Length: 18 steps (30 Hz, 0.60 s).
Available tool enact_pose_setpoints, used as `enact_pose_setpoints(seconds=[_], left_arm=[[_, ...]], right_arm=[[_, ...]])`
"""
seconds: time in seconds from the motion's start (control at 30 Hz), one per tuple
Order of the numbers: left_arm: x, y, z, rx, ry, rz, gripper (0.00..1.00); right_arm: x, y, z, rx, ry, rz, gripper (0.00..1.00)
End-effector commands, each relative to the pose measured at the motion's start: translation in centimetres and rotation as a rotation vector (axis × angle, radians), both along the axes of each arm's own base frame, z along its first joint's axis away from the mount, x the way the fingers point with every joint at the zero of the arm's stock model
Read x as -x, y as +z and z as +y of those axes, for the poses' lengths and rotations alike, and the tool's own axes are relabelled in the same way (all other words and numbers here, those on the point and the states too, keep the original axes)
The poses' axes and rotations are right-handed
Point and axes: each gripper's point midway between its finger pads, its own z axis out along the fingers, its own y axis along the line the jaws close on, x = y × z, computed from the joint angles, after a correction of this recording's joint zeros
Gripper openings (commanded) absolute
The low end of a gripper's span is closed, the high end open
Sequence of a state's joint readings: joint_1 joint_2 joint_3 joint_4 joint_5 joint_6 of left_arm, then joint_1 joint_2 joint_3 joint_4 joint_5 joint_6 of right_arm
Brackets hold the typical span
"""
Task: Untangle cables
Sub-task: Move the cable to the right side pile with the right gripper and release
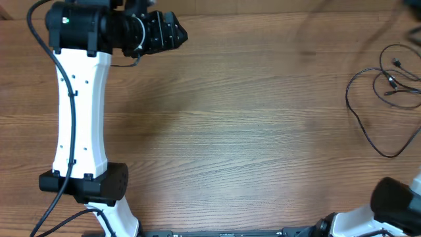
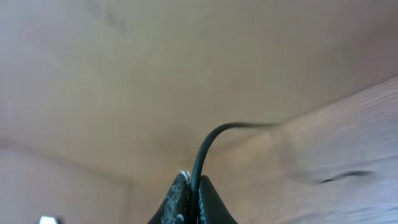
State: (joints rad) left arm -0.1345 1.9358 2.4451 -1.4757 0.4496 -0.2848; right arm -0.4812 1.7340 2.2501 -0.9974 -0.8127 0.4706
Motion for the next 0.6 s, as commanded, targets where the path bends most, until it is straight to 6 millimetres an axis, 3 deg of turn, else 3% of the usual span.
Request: enact_pose_setpoints(seconds=[0.0, 0.1, 0.23, 0.4, 0.53, 0.57], left_arm=[[-0.4, -0.2, 0.5, -0.079, 0.005, -0.033, 0.77], [-0.4, -0.3, 0.3, -0.087, 0.002, -0.034, 0.78], [-0.2, -0.3, 0.0, -0.087, -0.003, -0.031, 0.76], [0.1, -0.5, 0.0, -0.09, -0.005, -0.014, 0.76], [0.1, -0.6, 0.0, -0.09, -0.005, -0.013, 0.76], [0.1, -0.6, 0.1, -0.091, -0.005, -0.013, 0.76]], right_arm=[[3.3, 3.7, -3.2, -0.086, -0.072, -0.057, 0.04], [5.3, 4.4, -8.2, -0.104, -0.195, -0.076, 0.04], [7.6, 2.8, -14.1, -0.122, -0.391, -0.024, 0.04], [9.7, -2.2, -20.9, -0.115, -0.709, 0.155, 0.04], [10.2, -7.2, -23.3, -0.113, -0.821, 0.327, 0.04], [9.8, -8.2, -23.3, -0.128, -0.814, 0.359, 0.11]])
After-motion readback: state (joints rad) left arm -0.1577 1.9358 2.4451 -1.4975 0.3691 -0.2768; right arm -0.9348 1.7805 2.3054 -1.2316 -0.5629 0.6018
